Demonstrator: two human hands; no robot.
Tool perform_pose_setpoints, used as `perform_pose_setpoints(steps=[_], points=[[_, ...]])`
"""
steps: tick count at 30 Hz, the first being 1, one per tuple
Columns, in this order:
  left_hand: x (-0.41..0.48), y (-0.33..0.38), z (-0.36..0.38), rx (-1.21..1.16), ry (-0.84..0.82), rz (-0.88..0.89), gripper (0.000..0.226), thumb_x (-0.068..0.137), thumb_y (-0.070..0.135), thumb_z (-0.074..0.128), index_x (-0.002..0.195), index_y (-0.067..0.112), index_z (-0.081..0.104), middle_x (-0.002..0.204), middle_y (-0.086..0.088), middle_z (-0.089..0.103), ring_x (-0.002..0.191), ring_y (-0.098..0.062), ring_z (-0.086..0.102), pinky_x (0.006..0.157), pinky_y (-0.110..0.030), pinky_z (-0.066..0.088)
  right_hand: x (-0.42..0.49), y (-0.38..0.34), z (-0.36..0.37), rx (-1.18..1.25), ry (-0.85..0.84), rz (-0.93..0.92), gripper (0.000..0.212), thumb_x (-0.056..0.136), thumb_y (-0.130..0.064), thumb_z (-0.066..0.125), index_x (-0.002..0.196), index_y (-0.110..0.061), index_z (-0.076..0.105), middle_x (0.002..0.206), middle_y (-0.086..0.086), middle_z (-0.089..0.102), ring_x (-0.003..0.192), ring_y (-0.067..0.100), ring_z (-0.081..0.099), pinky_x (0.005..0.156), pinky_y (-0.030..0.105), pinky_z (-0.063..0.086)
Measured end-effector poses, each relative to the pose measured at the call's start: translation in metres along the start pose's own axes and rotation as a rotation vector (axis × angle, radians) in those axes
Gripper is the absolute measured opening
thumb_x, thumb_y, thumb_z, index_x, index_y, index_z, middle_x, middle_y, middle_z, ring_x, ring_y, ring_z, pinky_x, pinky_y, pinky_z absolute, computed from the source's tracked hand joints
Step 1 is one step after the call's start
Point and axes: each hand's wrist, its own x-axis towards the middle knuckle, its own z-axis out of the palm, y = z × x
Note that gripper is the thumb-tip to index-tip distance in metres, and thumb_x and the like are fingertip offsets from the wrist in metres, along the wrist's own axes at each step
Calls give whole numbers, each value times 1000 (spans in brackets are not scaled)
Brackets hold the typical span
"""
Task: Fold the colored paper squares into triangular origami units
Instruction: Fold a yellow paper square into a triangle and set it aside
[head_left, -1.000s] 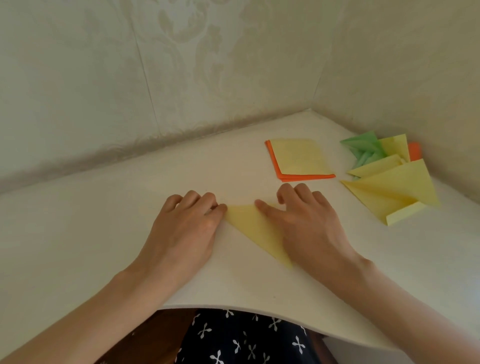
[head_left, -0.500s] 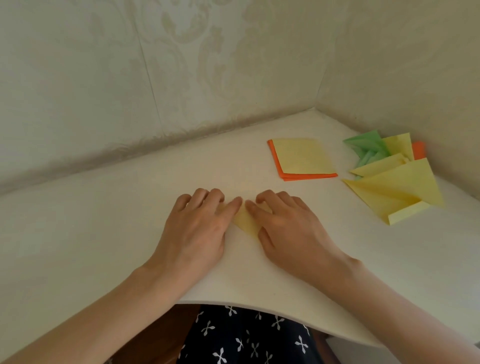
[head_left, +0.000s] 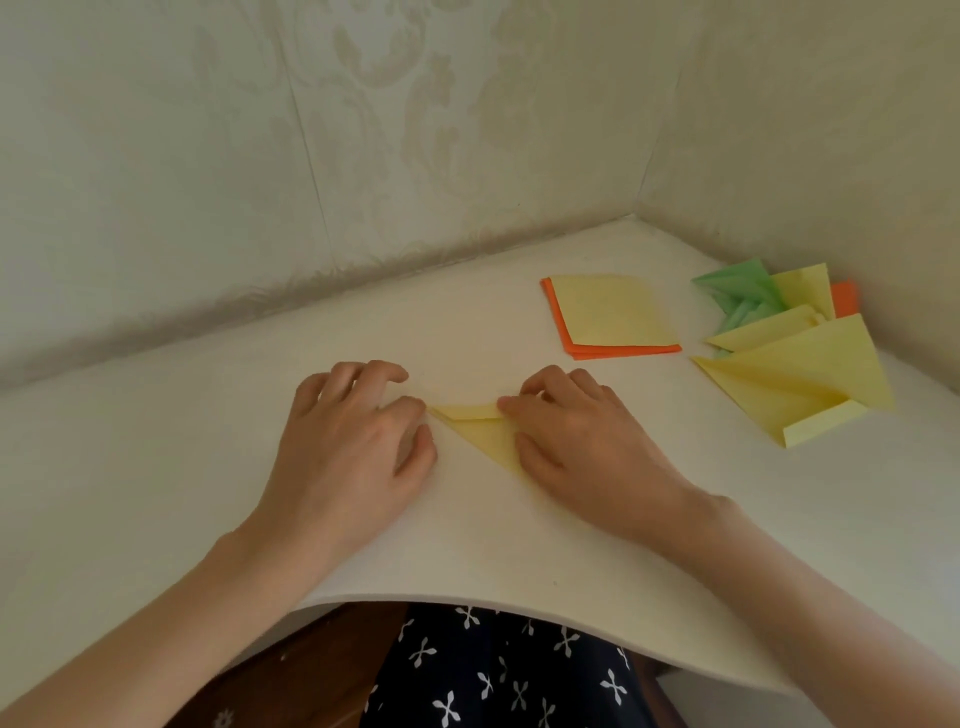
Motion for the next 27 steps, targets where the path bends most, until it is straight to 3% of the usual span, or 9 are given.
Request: perform_pose_setpoints(steps=[2, 6, 9, 13, 19, 24, 27], points=[[9, 0, 0, -124, -6, -31, 52, 85, 47, 34, 97, 17, 74, 108, 0, 62, 101, -23, 53, 84, -36, 37, 9, 10, -9, 165, -116, 17, 28, 94, -26, 52, 121, -19, 60, 112, 0, 50, 101, 18, 45, 88, 30, 38], [32, 3, 3, -354, -86, -162, 52, 86, 61, 43, 107, 22, 69, 111, 8, 58, 106, -14, 48, 82, -26, 31, 22, 17, -12, 311, -89, 18, 13, 94, -18, 55, 103, -14, 64, 96, 0, 52, 86, 14, 48, 76, 24, 40], [44, 7, 5, -649, -70, -280, 44, 85, 46, 61, 122, 22, 59, 114, 8, 57, 106, -10, 53, 84, -20, 38, 27, 17, -7, 314, 25, 63, 12, 95, -15, 51, 96, -12, 63, 91, 0, 58, 78, 12, 49, 71, 24, 40], [56, 13, 5, -1054, -139, -429, 55, 78, 27, 75, 124, 32, 45, 98, 10, 65, 84, -7, 65, 75, -15, 45, 30, 12, -6, 641, 206, 250, 10, 93, -12, 54, 89, -14, 63, 81, -10, 61, 74, 4, 52, 66, 10, 39], [60, 10, 7, -1276, -146, -474, 28, 83, 13, 69, 106, 25, 60, 80, 1, 69, 71, -8, 63, 67, -22, 47, 31, 15, -9, 1122, 124, 404, 15, 89, -9, 60, 90, -23, 64, 65, -8, 60, 64, 5, 53, 61, 15, 41], [57, 12, 1, -1374, -243, -386, 24, 82, 10, 68, 105, 19, 64, 77, 1, 68, 69, -10, 61, 63, -17, 48, 31, 12, -10, 1299, 134, 414, 9, 90, -9, 59, 96, -14, 65, 80, 12, 63, 72, 16, 59, 66, 30, 46], [56, 18, 2, -1321, -210, -345, 21, 85, 10, 67, 102, 22, 64, 82, 6, 68, 72, -7, 63, 66, -18, 49, 29, 13, -11, 1356, 144, 402, 10, 90, -8, 58, 98, -9, 64, 85, 15, 65, 74, 17, 60, 67, 28, 47]])
